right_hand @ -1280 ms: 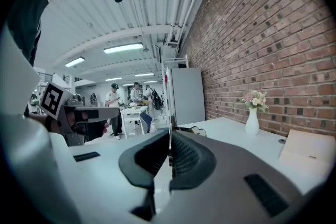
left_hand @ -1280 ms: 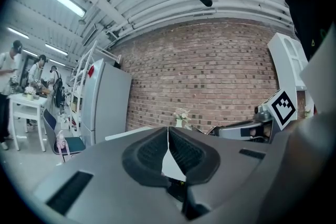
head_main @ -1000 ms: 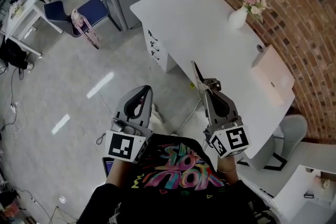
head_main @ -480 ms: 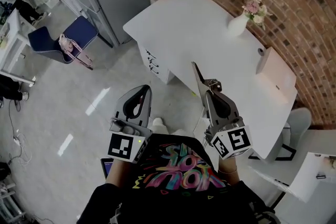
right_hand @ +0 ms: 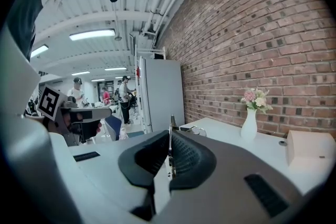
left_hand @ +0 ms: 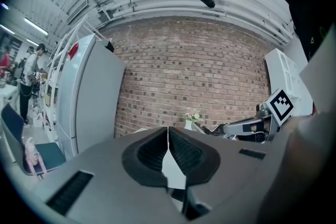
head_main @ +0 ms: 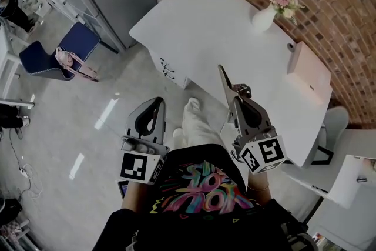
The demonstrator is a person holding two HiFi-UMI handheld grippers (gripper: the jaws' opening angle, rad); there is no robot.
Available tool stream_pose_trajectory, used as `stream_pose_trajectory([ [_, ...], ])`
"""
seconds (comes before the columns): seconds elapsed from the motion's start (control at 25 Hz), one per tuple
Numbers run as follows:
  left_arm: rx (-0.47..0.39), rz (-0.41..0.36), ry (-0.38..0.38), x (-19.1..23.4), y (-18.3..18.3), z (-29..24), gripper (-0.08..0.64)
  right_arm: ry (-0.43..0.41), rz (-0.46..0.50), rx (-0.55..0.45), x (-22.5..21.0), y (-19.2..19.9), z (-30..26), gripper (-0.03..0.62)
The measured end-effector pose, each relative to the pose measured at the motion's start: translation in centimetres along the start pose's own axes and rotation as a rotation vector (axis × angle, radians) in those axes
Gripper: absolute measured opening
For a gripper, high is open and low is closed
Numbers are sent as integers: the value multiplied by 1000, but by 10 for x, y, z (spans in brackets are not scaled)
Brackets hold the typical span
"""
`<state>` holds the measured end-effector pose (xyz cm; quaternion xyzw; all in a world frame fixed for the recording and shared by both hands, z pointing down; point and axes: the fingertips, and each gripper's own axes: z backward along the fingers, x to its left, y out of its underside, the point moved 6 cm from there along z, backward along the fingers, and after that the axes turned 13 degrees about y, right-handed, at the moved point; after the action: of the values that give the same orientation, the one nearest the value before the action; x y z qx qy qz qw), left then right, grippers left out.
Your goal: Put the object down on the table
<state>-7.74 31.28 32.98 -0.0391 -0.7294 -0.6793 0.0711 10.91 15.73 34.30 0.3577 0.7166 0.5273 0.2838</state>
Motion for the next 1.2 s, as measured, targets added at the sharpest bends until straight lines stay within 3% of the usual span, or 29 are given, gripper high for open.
stream_pose_trajectory([
  [0.4,35,-4,36,34,8,-80,28,18,-33,10,-44,3,-65,20],
  [0.52,65,-17,84,49,3,-122,28,57,-79,27,-62,4,-89,20],
  [0.68,40,-11,140,70,-22,-188,28,113,-127,40,-89,-7,-123,20],
  [0.88,103,-65,242,80,-34,-253,28,180,-148,9,-128,-31,-148,20],
  [1.2,90,-81,309,79,-47,-305,28,252,-167,-2,-167,-43,-157,20],
])
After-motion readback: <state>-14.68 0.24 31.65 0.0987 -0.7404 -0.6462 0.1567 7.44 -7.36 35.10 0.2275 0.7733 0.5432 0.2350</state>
